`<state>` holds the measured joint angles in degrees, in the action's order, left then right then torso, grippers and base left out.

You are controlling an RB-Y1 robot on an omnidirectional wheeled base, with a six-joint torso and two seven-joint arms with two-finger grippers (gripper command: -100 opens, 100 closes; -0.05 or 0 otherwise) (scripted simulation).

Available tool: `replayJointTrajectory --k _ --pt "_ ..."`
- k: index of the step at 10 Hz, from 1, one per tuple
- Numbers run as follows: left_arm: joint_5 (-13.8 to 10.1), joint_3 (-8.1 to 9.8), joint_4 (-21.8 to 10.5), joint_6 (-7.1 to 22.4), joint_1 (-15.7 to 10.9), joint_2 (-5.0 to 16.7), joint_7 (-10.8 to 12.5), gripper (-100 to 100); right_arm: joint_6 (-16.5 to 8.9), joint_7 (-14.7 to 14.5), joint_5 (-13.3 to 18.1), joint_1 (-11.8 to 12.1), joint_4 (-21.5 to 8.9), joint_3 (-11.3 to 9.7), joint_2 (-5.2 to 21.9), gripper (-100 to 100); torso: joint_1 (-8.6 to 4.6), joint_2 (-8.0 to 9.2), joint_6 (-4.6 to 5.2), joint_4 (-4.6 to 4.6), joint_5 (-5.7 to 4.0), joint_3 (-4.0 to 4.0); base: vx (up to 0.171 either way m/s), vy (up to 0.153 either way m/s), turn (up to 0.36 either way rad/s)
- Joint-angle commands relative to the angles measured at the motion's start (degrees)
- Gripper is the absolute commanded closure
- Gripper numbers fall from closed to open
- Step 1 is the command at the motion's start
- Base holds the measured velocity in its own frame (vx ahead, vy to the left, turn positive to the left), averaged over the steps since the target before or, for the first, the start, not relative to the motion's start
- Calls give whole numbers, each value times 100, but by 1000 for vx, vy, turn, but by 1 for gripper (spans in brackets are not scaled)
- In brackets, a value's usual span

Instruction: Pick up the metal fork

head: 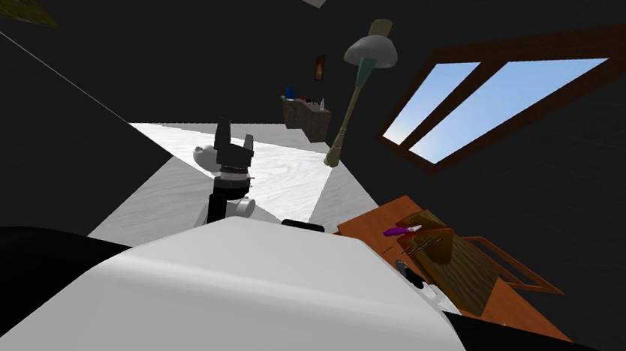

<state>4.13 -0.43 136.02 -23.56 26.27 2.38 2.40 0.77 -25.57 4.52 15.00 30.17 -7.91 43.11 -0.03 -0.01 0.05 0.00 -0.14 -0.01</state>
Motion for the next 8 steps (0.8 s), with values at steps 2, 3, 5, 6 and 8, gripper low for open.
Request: replayJointTrajectory --k 2,3,5,6,8 --pt "0 0 0 0 0 0 0 0 0 -1 0 0 0 0 0 0 0 0 0 0 0 0 0 0 0" --pt "0 0 0 0 0 0 0 0 83 81 -142 204 163 -141 163 100 0 -1 -1 0 -1 0 51 60 -45" --pt "0 -1 0 0 1 -1 0 0 165 146 -272 422 324 -238 322 100 41 -28 0 -6 7 -16 89 106 -55" --pt "0 -1 0 0 1 -1 0 0 185 163 -305 477 364 -262 362 100 44 -28 -2 -6 11 -16 41 71 -15" --pt "0 0 0 0 0 0 0 0 182 159 -287 448 340 -255 339 0 21 -11 -3 -1 7 -6 9 18 -2"
